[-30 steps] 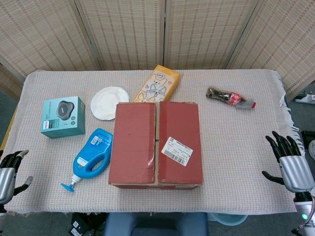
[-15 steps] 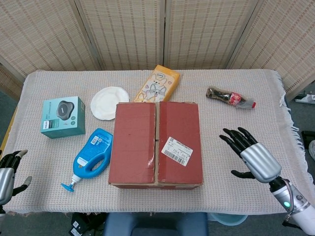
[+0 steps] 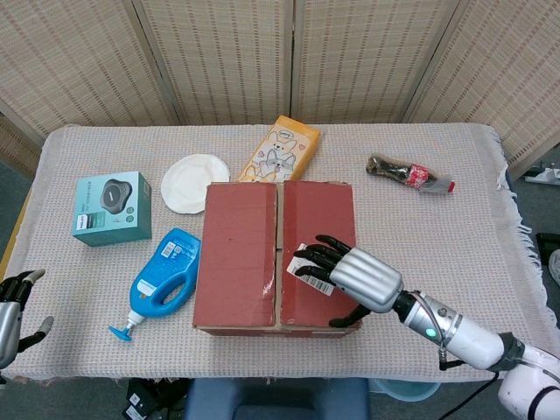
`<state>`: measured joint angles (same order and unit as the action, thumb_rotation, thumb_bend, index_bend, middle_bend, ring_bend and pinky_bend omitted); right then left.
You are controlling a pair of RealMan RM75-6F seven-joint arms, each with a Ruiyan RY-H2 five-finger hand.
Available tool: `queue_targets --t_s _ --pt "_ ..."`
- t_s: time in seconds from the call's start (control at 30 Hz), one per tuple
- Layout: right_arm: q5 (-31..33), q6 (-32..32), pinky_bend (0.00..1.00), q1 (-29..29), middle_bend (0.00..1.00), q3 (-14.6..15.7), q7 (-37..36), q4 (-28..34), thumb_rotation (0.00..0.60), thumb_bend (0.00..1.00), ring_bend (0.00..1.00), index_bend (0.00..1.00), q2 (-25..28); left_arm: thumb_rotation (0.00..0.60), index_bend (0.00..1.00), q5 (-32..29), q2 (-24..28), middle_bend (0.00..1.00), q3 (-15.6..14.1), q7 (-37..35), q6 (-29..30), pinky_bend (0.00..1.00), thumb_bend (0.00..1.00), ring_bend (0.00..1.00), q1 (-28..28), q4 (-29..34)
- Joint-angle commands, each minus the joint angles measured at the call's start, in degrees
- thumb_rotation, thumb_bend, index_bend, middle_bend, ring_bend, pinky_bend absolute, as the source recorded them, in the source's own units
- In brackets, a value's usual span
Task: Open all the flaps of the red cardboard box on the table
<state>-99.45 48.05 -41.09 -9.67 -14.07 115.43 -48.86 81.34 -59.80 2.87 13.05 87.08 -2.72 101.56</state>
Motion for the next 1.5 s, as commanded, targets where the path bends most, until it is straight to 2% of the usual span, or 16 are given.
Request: queue_targets --t_s 0.03,0.23,0.5,0.97,1.23,1.5 --pt "2.9 -2.7 0.00 -2.8 0.14 -1.5 -0.9 0.3 0.450 0.09 0.09 0.25 -1.8 0.600 0.20 -0.1 0.0 0.21 0.0 -0.2 0.1 0.00 0.32 0.21 0.1 -0.1" --pt "6.3 -6.8 0.00 -7.4 0.20 -3.1 -2.0 0.0 0.426 0.09 0.11 0.27 -4.2 0.600 0.19 -0.8 0.0 0.21 0.0 0.1 -0.6 0.00 0.32 0.21 0.0 0.3" --pt "11.3 -11.8 0.00 -12.5 0.27 -3.9 1.3 -1.6 0.424 0.09 0.16 0.33 -7.8 0.600 0.18 -1.2 0.0 0.21 -0.1 0.3 -0.7 0.00 0.32 0.21 0.2 0.4" --pt "19.3 -16.1 0.00 -16.2 0.38 -1.8 11.2 -2.1 0.415 0.09 0.21 0.42 -10.5 0.600 0.18 -2.1 0.7 0.21 -0.3 0.5 -1.2 0.00 0.32 0.21 0.5 1.4" --pt "20.1 -13.6 0.00 -15.5 0.46 -0.8 14.4 -1.3 0.416 0.09 0.27 0.47 -10.7 0.600 0.18 -1.6 0.8 0.21 -0.4 -0.1 -0.8 0.00 0.32 0.21 0.7 1.5" --pt "16.5 -8.8 0.00 -12.4 0.51 -0.1 13.3 1.5 0.418 0.09 0.33 0.48 -7.4 0.600 0.18 -1.8 1.2 0.21 0.0 -0.2 -1.1 0.00 0.32 0.20 0.3 1.5"
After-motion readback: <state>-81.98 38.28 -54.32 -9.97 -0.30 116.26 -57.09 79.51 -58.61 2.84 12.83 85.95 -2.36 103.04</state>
